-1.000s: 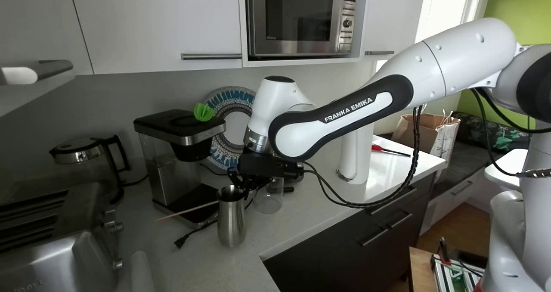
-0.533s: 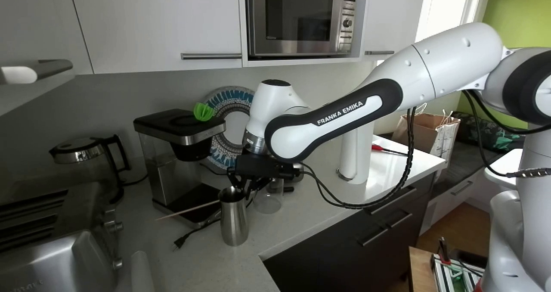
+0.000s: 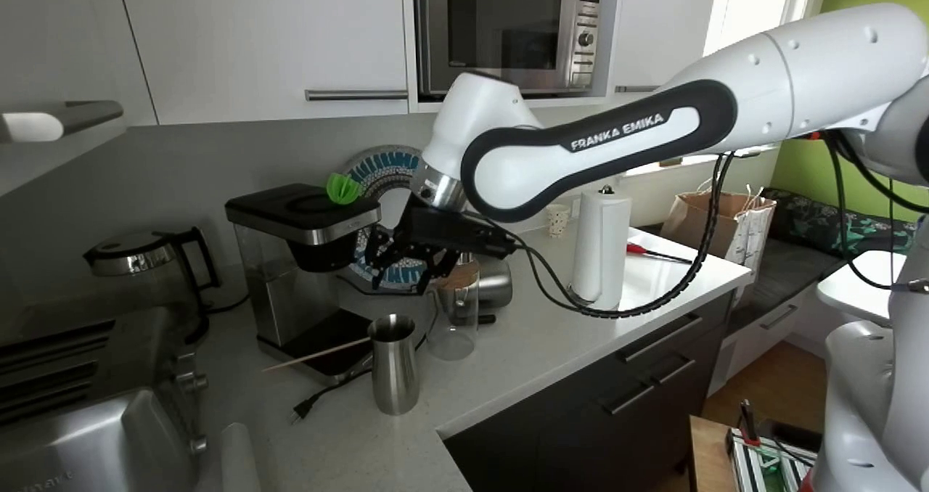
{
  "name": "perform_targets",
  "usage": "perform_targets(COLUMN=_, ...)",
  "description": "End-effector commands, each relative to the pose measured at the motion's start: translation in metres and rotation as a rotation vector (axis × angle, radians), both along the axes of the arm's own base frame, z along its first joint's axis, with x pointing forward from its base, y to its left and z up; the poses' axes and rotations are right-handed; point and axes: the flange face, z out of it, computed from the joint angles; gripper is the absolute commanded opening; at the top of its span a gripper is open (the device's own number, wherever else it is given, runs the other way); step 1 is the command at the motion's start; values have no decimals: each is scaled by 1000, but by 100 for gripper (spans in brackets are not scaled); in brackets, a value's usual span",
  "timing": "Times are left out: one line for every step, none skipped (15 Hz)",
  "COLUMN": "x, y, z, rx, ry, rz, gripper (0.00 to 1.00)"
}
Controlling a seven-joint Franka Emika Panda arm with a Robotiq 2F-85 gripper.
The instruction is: Move the silver vessel on the left to the right.
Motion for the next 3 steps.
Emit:
perform_targets(x=-34, y=15, z=34, rx=-7, ry=-43, rz=202, gripper=100)
perform_targets(x=-38, y=21, z=37, rx=-13, ry=-45, rz=261, gripper=100)
perform_targets(x=-24, y=14, z=40, rx=-13, ry=-52, rz=171, gripper=99)
